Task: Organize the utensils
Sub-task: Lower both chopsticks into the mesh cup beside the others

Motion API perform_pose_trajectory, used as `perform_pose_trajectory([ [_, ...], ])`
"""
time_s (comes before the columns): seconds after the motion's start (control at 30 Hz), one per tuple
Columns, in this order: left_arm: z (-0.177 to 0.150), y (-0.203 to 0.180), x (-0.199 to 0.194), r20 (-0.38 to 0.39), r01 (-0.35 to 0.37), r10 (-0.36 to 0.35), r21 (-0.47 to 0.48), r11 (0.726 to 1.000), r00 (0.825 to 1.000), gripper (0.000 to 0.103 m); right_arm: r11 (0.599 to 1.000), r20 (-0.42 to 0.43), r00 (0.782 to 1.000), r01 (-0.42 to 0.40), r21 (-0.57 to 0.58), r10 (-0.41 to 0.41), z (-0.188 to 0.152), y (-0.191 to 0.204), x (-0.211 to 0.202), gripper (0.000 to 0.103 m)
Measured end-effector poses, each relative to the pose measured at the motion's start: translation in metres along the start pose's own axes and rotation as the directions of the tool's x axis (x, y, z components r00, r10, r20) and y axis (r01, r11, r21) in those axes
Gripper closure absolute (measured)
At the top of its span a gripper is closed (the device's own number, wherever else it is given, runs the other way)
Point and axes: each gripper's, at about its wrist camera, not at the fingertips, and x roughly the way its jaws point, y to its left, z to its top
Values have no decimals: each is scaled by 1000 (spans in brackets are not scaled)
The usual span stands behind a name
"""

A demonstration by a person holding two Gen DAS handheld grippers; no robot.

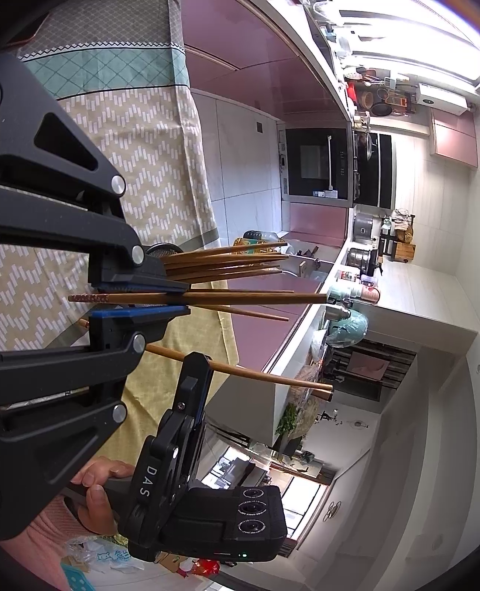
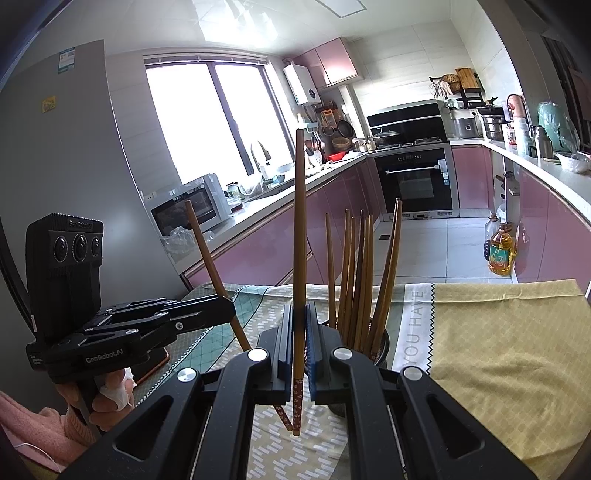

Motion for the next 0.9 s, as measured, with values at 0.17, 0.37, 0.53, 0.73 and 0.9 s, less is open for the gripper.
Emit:
perform_pose_trajectory([
  [0.17, 2, 0, 2, 3, -1, 1, 2, 1000, 1000, 95, 1000, 0, 1000, 0, 1, 0, 1, 0, 0, 98],
  [0.37, 2, 0, 2, 3, 2, -2, 1, 1000, 1000, 95, 1000, 1, 1000, -4, 2, 4, 3, -1, 0, 98],
  [0.53, 7, 1, 3, 9, -2, 2, 1, 1000, 1000, 95, 1000, 4, 1000, -1, 2, 1, 7, -3, 1, 98],
  [0.73, 13, -1, 2, 20, -1, 1, 7, 1000, 1000, 95, 1000, 6, 1000, 1, 2, -1, 9, -5, 2, 98],
  [0.9, 14, -2, 3, 23, -1, 1, 11, 1000, 1000, 95, 1000, 8, 1000, -3, 2, 3, 12, -6, 2, 98],
])
